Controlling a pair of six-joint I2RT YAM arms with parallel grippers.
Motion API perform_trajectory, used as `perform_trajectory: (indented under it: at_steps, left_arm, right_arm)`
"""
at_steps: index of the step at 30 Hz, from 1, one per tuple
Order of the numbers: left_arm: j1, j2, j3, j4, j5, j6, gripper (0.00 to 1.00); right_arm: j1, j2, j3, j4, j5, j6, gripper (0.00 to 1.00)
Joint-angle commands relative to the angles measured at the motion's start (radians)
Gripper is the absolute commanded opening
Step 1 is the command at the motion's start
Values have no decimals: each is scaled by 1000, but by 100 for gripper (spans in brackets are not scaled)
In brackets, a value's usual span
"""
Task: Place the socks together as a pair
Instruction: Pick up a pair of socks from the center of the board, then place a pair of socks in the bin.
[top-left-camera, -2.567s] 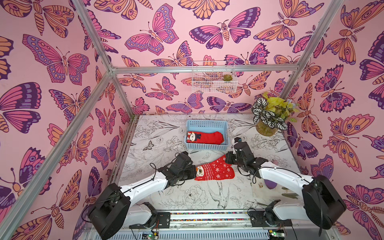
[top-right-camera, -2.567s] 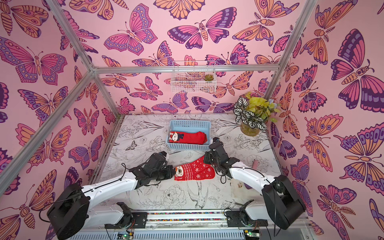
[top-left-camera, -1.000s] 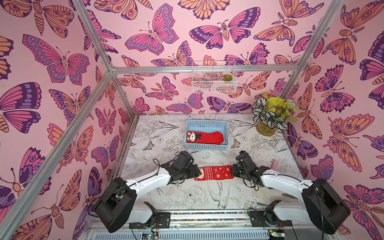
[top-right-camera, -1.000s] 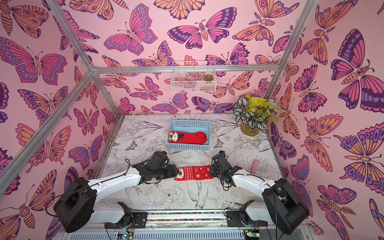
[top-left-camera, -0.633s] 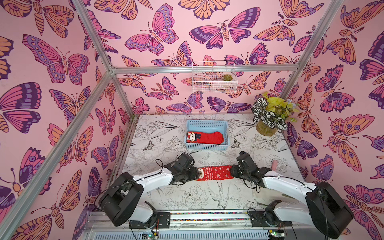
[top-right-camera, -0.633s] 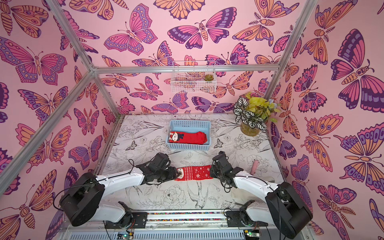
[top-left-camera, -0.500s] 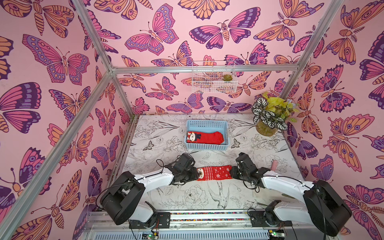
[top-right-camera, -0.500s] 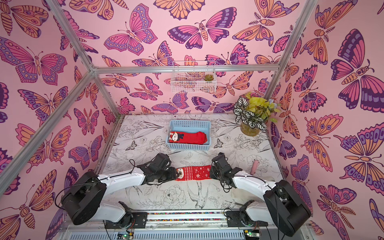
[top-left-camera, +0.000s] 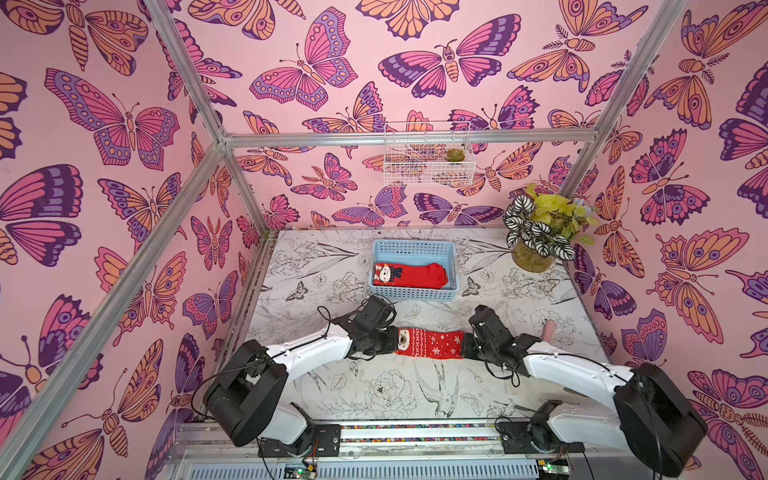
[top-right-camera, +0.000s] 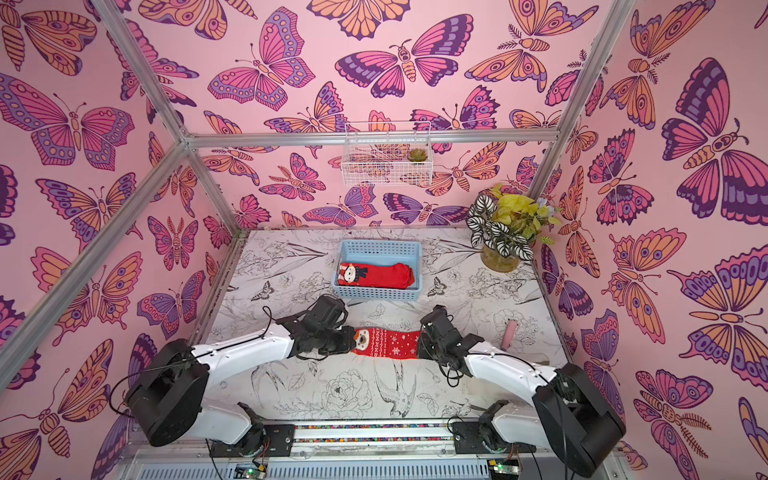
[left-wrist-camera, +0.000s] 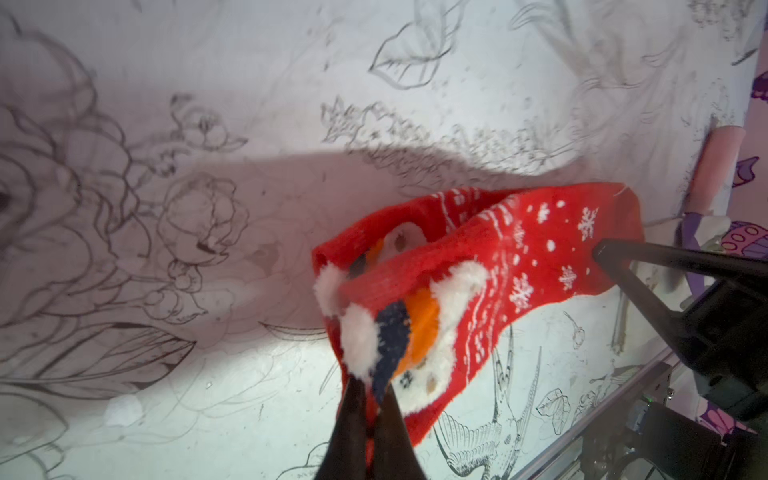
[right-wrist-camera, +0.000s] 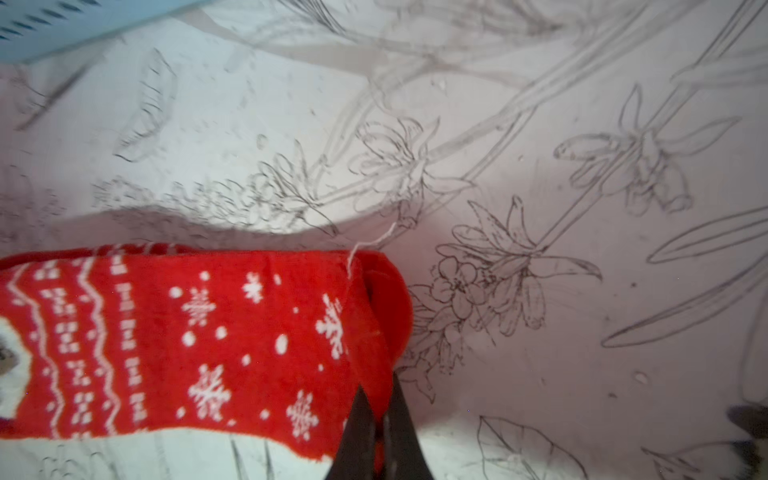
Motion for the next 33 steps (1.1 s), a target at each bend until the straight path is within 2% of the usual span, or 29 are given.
perform_trajectory:
  at_steps: [1, 6, 10, 18, 25, 33]
  left_arm:
    - [6, -49, 77, -168, -52, 126, 0]
    - [38, -48, 280, -350, -157, 236, 0]
    - [93, 1, 435, -404, -216, 307, 0]
    - [240, 239, 722, -418, -173, 389, 0]
    - [334, 448, 849, -421, -121, 389, 0]
    - [363, 583, 951, -419, -76, 394, 0]
  right_arm:
    - [7, -92, 90, -44, 31, -21, 0]
    - [5, -158, 165, 30, 88, -70, 0]
    - [-6, -83, 293, 45, 135, -124, 0]
    - [-55, 216, 504, 130, 133, -171, 0]
    - [-106, 418, 604, 176, 127, -216, 0]
    - [-130, 559, 700, 170, 128, -254, 0]
